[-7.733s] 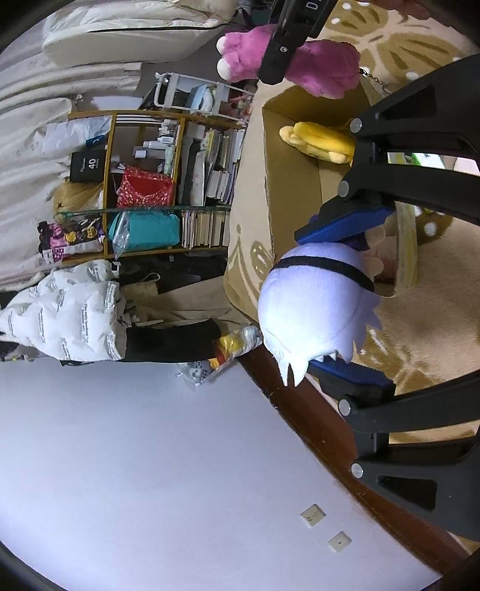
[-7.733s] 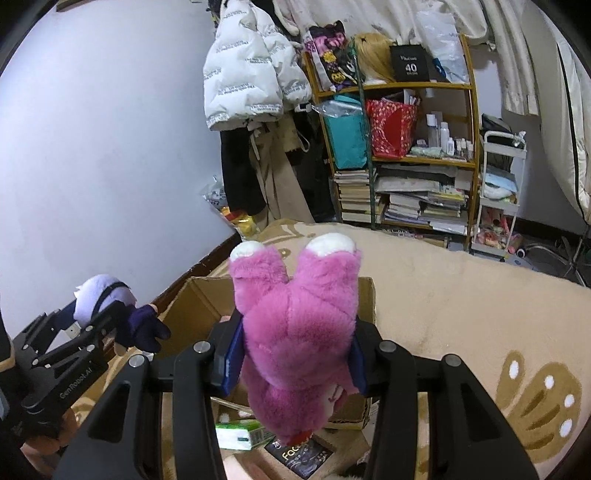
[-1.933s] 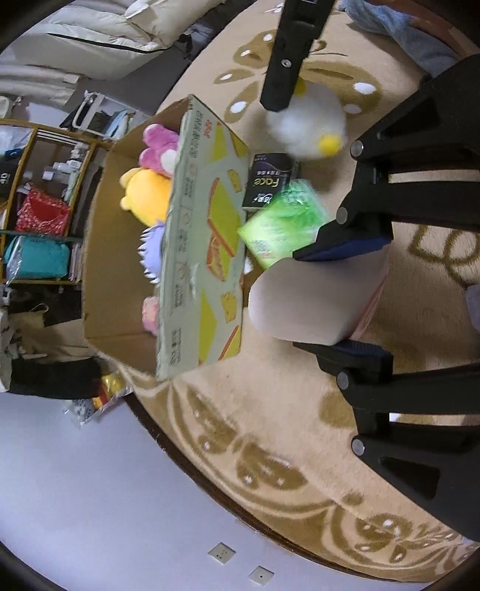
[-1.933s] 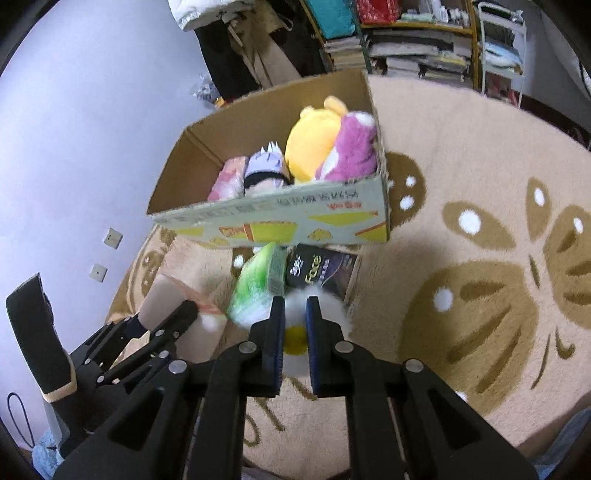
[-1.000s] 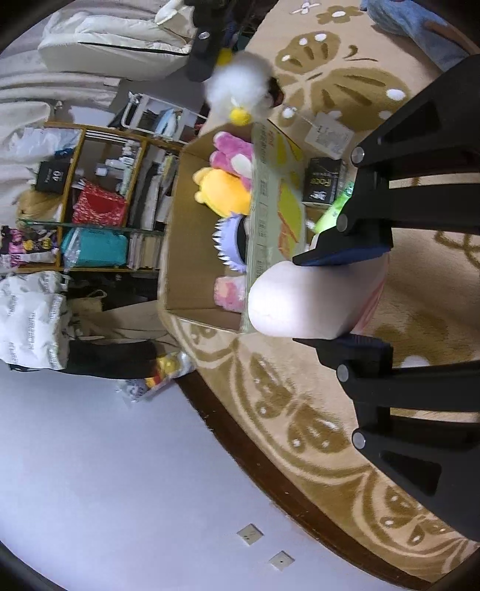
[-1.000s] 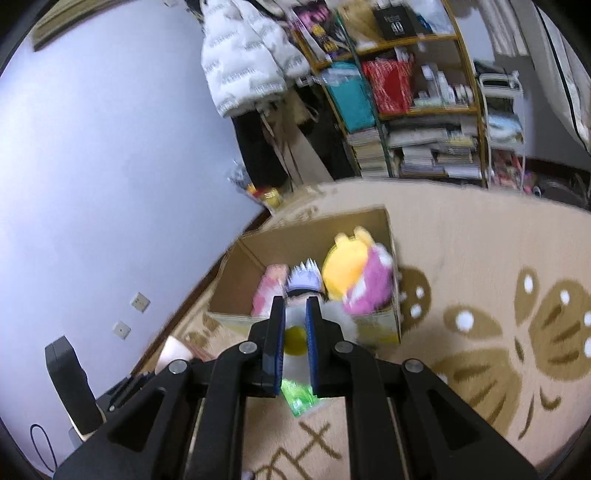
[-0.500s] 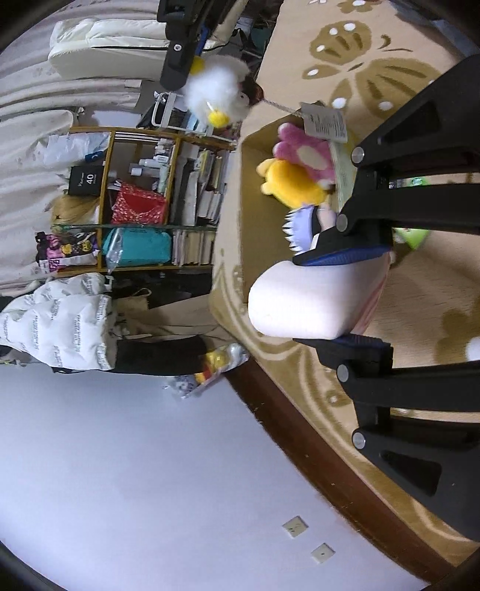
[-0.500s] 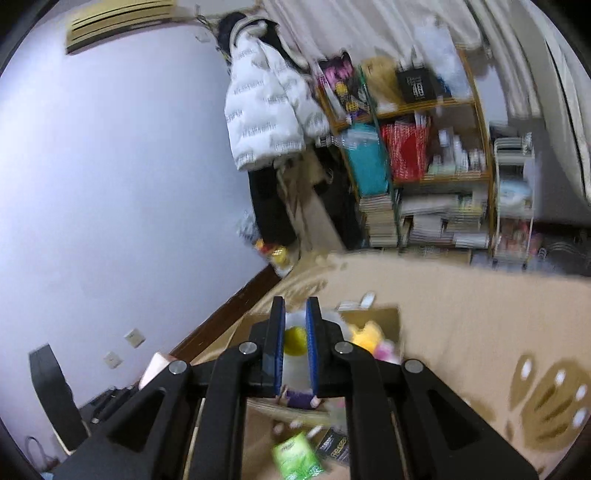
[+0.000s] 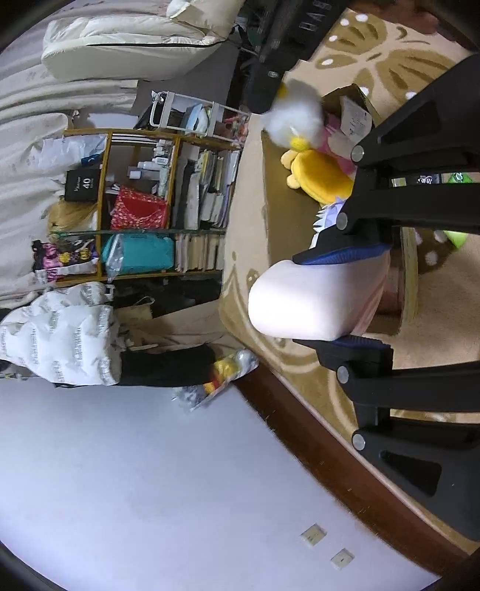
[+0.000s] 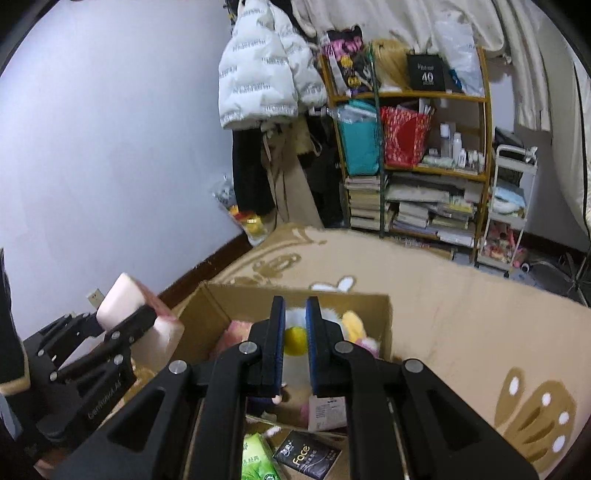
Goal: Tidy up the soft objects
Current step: 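Carry the cushion and pompom over the box and open both tools to drop them, then withdraw both tools from the box toward the tissue packs, then grasp the green tissue pack with the left tool while the right tool grasps the black Face tissue pack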
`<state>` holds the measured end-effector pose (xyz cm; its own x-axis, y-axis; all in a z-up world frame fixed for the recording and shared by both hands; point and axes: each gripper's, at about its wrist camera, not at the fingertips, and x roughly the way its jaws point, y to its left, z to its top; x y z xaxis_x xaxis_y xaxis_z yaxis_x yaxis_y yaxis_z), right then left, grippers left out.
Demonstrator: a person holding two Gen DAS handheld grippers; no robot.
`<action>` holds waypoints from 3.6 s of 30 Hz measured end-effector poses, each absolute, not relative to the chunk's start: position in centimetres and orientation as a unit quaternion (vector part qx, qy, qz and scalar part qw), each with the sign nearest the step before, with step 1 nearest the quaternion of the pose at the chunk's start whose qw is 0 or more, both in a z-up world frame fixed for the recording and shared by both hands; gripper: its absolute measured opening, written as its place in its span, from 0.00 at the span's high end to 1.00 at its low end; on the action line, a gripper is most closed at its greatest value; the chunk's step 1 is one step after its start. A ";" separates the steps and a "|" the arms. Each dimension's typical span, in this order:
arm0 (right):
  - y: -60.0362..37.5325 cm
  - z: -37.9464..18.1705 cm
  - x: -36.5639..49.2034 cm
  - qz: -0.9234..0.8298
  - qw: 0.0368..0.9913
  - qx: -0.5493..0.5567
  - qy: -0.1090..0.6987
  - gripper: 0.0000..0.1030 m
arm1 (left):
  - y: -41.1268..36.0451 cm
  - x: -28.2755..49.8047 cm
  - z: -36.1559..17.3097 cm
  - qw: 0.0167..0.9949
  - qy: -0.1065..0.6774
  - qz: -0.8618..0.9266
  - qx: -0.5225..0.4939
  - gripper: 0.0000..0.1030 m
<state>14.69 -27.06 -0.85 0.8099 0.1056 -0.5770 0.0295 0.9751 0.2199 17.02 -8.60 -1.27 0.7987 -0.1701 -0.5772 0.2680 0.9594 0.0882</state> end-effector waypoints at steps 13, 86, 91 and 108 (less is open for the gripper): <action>-28.5 -4.8 15.6 -0.004 0.923 0.118 0.365 0.87 | -9.3 19.1 -5.2 0.921 0.359 -0.118 0.089 0.59; -27.4 -9.5 10.1 -0.069 0.867 0.141 0.472 0.00 | -7.2 10.9 -8.6 0.884 0.446 -0.112 0.082 0.08; -27.5 -10.7 10.9 -0.069 0.859 0.150 0.485 0.00 | -8.0 11.4 -9.7 0.877 0.456 -0.122 0.093 0.08; -28.4 -13.7 12.5 -0.038 0.820 0.182 0.542 0.00 | -9.2 12.7 -12.7 0.845 0.507 -0.149 0.077 0.08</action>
